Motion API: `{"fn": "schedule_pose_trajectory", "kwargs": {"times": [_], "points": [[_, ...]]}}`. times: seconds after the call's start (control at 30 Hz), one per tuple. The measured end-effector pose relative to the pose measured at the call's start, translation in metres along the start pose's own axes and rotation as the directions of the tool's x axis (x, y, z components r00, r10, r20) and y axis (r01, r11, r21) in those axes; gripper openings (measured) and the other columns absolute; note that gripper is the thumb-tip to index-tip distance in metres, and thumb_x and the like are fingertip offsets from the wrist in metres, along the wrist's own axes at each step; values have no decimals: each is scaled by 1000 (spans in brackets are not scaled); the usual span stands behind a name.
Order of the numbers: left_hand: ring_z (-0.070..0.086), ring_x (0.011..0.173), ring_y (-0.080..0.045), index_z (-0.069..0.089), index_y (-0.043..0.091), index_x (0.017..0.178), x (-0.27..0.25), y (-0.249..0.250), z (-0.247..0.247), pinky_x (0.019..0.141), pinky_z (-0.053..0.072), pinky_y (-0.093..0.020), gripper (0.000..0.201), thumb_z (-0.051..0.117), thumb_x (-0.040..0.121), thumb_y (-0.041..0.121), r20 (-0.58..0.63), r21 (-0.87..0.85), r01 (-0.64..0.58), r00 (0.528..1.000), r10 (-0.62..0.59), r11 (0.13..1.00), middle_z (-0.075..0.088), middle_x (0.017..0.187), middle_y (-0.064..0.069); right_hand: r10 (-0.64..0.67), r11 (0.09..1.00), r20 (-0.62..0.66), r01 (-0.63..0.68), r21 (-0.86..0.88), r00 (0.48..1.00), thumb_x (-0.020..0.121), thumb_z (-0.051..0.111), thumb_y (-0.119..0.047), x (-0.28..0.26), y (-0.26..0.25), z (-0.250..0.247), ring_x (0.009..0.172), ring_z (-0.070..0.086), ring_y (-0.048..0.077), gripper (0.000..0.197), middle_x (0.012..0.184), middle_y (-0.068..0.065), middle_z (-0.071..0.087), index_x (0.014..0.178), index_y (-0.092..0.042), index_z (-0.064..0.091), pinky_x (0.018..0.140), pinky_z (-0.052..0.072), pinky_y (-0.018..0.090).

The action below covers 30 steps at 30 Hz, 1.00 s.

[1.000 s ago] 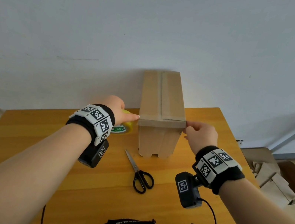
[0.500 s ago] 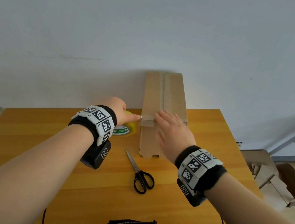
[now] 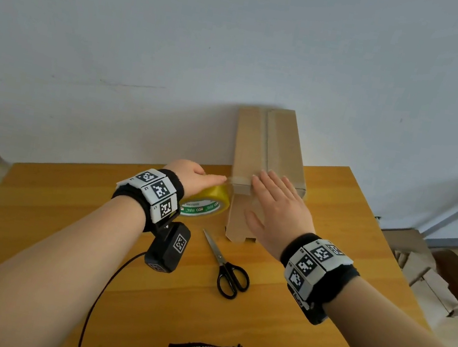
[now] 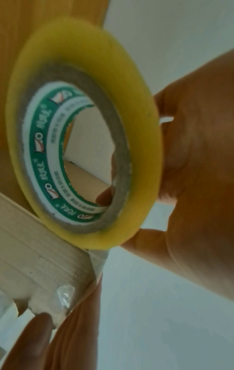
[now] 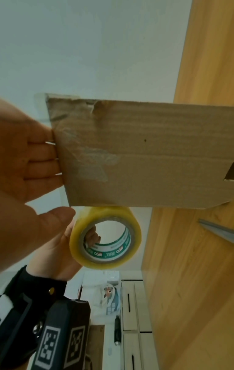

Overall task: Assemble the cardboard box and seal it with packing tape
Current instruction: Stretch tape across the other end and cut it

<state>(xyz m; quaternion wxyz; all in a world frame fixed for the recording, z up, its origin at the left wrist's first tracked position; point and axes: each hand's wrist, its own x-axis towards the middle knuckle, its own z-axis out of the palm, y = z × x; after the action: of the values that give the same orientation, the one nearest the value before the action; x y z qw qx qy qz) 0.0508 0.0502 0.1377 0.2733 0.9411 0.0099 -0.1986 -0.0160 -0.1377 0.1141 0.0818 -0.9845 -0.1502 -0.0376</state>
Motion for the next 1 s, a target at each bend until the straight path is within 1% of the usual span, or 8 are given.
{"fn": "schedule_pose_trajectory", "kwargs": {"times": [0.1, 0.23, 0.33, 0.43, 0.6, 0.8, 0.93, 1.0], "points": [[59, 88, -24, 63, 18, 96, 1, -9, -1, 78, 48, -33, 37, 53, 84, 52, 25, -142, -2, 1000, 6, 990, 63, 95, -5, 31, 999, 31, -30, -35, 999, 93, 33, -50, 1, -6, 1, 144, 12, 20, 67, 155, 4, 19, 148, -18, 12, 118, 3, 35], [60, 88, -23, 61, 20, 92, 4, -13, -1, 78, 49, -32, 35, 52, 85, 53, 32, -143, -43, 998, 48, 989, 63, 91, -2, 98, 994, 33, -97, -52, 995, 90, 29, -57, 5, -20, -2, 144, 7, 24, 70, 155, 6, 16, 147, -19, 16, 118, 3, 43], [60, 85, -21, 61, 22, 89, 6, -15, 0, 77, 48, -31, 35, 51, 84, 55, 36, -123, -60, 997, 65, 991, 62, 87, 0, 112, 992, -9, -112, -58, 994, 90, 24, -60, 8, -36, 2, 144, -7, 19, 74, 157, 5, 2, 148, -16, 10, 118, -4, 42], [60, 79, -17, 61, 24, 77, 9, -16, -1, 75, 48, -30, 34, 50, 84, 56, 53, -86, -96, 994, 100, 992, 62, 78, 4, 72, 997, 17, -71, -42, 997, 92, 27, -57, 11, -47, 12, 144, -9, 15, 74, 158, 1, -3, 149, -16, 1, 117, -9, 36], [62, 82, -17, 63, 25, 77, 15, -21, -4, 78, 49, -31, 35, 50, 84, 57, 83, -155, -111, 989, 125, 982, 65, 83, 3, 84, 995, -14, -84, -54, 996, 95, 27, -53, 17, -42, 16, 145, 1, 14, 68, 157, 0, 7, 148, -16, 8, 117, -5, 33], [51, 93, -15, 61, 18, 110, 12, -33, -9, 78, 35, -27, 38, 51, 87, 48, 136, -260, -86, 983, 125, 962, 57, 98, 1, 101, 995, -94, -103, -13, 990, 94, 34, -49, 17, -44, 21, 144, 11, 17, 64, 155, 2, 20, 146, -14, 22, 116, -1, 33], [48, 72, -5, 57, 21, 84, 6, -42, -11, 62, 34, -18, 37, 42, 88, 54, 126, -218, -145, 976, 175, 965, 56, 82, 2, 88, 995, -170, -95, -31, 982, 90, 48, -44, 18, -42, 27, 140, 26, 21, 62, 149, 6, 35, 141, -10, 36, 115, 8, 37], [50, 70, -13, 58, 14, 83, 7, -42, -15, 63, 34, -20, 49, 40, 86, 58, 82, -163, -168, 980, 183, 972, 55, 82, -7, 73, 995, -206, -84, -48, 976, 86, 52, -39, 19, -40, 30, 136, 35, 23, 59, 144, 7, 42, 136, -9, 43, 114, 15, 40]]}}
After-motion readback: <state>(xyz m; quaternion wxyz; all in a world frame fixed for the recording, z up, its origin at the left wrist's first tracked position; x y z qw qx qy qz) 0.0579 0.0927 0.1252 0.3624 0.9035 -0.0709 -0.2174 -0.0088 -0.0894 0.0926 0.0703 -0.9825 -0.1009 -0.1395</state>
